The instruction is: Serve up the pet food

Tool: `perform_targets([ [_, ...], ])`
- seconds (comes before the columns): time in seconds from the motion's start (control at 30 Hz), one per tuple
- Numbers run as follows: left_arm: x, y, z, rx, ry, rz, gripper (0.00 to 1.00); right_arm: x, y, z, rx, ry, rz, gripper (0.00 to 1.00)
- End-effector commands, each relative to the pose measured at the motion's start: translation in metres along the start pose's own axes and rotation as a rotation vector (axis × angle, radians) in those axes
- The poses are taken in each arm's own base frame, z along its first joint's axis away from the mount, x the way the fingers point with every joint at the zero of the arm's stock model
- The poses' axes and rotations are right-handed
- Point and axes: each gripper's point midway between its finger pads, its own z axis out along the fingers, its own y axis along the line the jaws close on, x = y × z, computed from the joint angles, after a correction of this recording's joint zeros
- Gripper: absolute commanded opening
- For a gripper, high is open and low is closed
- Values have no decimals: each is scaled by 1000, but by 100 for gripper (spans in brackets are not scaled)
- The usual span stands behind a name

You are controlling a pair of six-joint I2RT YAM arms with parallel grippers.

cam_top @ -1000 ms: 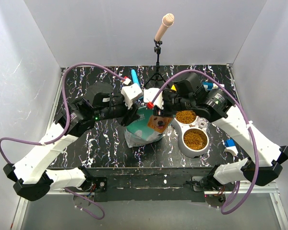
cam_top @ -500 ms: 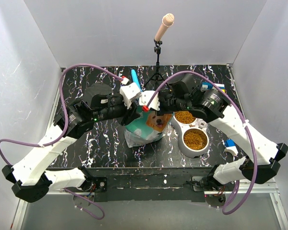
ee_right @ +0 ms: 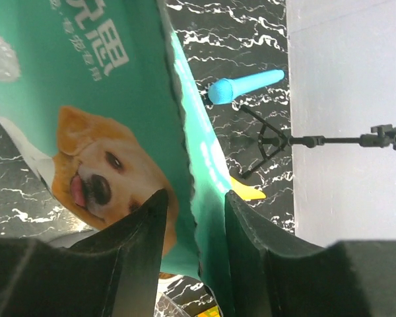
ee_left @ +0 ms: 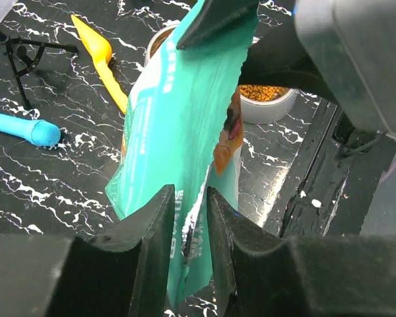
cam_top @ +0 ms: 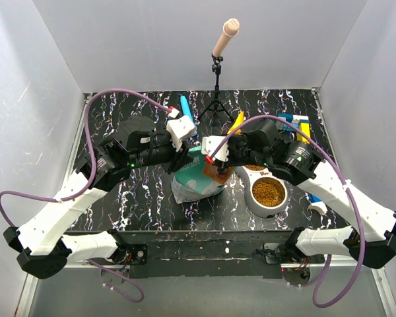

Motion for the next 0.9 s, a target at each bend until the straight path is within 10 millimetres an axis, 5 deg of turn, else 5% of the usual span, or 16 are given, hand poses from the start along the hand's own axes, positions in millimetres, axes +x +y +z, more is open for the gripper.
perform_targets([
  [0.0, -1, -6, -1, 27, -9, 4, 25, 11, -30, -15, 136, 33, 38, 47],
  [0.43, -3, -8, -3, 38, -6, 1, 14, 27, -50, -29, 171, 45, 55, 42],
  [0.47, -2, -9, -4, 40, -3, 3, 12, 27, -51, -30, 165, 43, 55, 36],
  [0.53, -2, -8, -4, 41, -2, 2, 8, 26, -50, -32, 146, 45, 51, 6],
  [0.57, 0, -9, -3, 43, 2, -1, 6, 26, -51, -33, 146, 47, 49, 1],
  [0.77, -2, -9, -5, 43, 1, 2, 0, 6, -48, -36, 106, -30, 80, 3],
  [0.87, -3, -9, -5, 42, -1, 4, 0, 6, -55, -42, 152, -36, 79, 27],
])
